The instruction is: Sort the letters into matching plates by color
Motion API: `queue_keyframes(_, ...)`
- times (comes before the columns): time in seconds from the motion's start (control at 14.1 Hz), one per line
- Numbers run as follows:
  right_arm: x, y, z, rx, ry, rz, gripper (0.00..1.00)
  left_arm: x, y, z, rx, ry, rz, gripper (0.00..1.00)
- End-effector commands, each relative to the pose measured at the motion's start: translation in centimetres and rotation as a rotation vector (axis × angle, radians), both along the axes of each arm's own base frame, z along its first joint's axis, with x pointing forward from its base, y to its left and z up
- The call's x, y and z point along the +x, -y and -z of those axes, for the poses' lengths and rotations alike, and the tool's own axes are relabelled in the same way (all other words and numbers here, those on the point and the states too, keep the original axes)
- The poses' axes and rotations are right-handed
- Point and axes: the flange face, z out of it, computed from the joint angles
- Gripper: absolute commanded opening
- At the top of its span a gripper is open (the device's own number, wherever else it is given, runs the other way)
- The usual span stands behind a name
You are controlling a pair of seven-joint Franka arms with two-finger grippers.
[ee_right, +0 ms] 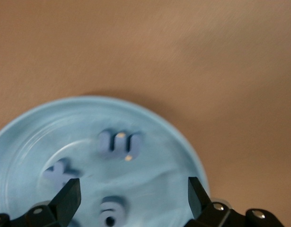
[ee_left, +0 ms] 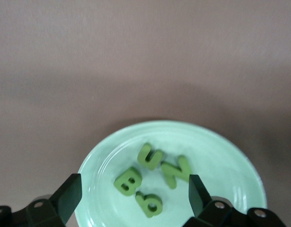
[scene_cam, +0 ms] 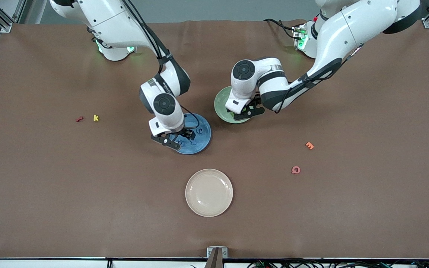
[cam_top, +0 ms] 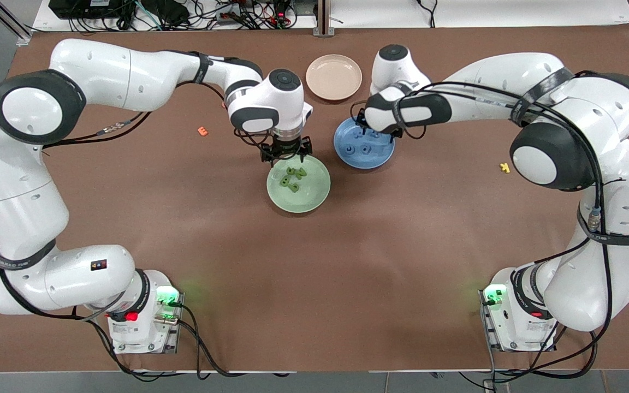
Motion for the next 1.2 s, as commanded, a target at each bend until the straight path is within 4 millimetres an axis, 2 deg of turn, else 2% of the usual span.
queue_keyframes(0.0,2.3,2.4,-4.0,-0.013,-0.044,-0.051,1.0,2.8,-0.9,-2.0,-0.005,0.055,-0.023,1.0)
queue_keyframes(0.14,4.1,5.1,-6.1,-0.012,-0.075,-0.098,1.0,5.2,-2.3,-2.8,-0.017,0.067,-0.034,0.99)
queue_keyframes(0.35,6.3,10.9,-9.7,0.014,-0.094,-0.202,1.0,8.5,-4.3,-4.8,0.011,0.099,-0.037,1.0)
queue_keyframes(0.42,7.1,13.6,-10.8,0.017,-0.1,-0.227,1.0,9.8,-5.1,-5.7,0.037,0.097,-0.014,1.0)
queue_keyframes(0.57,7.5,17.0,-12.3,0.014,-0.115,-0.287,1.0,12.3,-6.5,-7.5,0.087,0.091,0.017,1.0)
queue_keyframes(0.71,7.6,19.6,-14.0,0.006,-0.134,-0.324,1.0,14.5,-8.0,-8.5,0.108,0.086,0.044,1.0)
queue_keyframes(0.92,7.3,22.5,-16.4,0.007,-0.161,-0.353,1.0,17.5,-10.8,-8.8,0.12,0.095,0.061,0.99)
queue_keyframes(1.13,6.8,25.0,-19.2,0.018,-0.179,-0.371,1.0,20.7,-14.7,-9.0,0.13,0.091,0.104,0.99)
